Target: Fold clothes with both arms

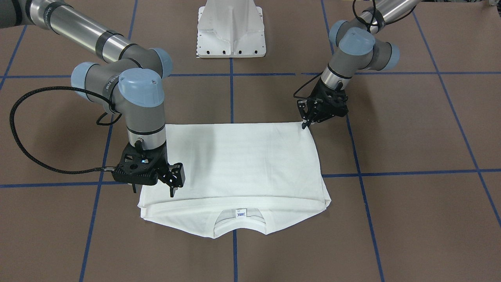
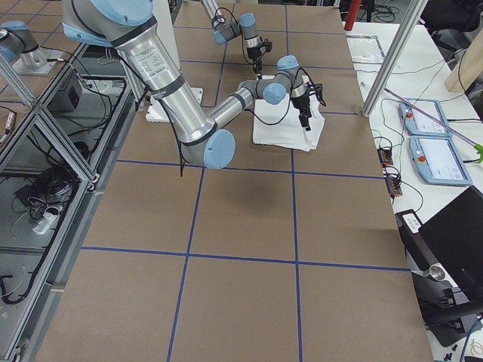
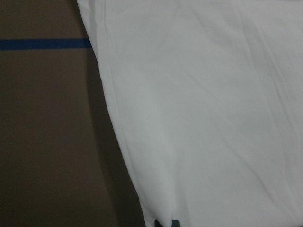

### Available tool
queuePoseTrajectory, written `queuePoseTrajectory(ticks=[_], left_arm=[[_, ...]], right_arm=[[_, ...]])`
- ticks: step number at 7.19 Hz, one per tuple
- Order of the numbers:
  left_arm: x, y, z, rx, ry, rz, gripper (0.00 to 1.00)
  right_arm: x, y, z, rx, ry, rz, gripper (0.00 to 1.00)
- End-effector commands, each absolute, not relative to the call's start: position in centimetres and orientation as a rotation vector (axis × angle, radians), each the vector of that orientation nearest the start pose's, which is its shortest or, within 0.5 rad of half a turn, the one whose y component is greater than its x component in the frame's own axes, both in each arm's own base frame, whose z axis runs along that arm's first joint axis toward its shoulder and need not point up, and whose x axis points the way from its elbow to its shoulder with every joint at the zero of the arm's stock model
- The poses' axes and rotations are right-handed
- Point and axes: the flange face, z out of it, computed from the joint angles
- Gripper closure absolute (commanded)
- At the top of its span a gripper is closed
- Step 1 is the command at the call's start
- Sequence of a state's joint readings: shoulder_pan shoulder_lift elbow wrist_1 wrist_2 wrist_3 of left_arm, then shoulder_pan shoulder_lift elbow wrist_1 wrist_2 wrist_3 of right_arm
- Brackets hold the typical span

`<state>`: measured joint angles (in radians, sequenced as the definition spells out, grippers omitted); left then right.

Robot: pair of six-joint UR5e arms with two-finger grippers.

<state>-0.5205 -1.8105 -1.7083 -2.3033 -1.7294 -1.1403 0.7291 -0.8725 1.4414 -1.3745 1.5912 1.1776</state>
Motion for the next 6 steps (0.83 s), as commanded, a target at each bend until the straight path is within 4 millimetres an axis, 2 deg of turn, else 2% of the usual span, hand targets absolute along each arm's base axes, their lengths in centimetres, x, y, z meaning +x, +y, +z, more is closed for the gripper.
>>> queuePoseTrajectory(ticks=[1,2,3,4,5,6], left_arm=[[43.5,-41.3,39.8,0.458,0.994,0.082,1.0],[39.1,-46.2,41.4,0.543,0.907,0.095,1.0],[35.5,-50.9,44.4,0.582,0.809,0.09,1.0],[33.2,-57.5,44.8,0.634,0.73,0.083,1.0],[32.9,-63.8,45.3,0.633,0.67,0.054,1.0],[34.0,-69.1,44.6,0.615,0.639,0.024,1.0]], right_arm=[[-47.3,-59.0,27.6,0.39,-0.668,0.311,0.0],[-47.5,-58.9,27.5,0.39,-0.672,0.31,0.0],[-47.8,-58.5,27.2,0.391,-0.678,0.304,0.0],[-48.2,-57.8,26.6,0.395,-0.69,0.296,0.0],[-48.6,-57.3,26.3,0.396,-0.698,0.288,0.0],[-48.9,-56.9,25.8,0.399,-0.707,0.282,0.0]])
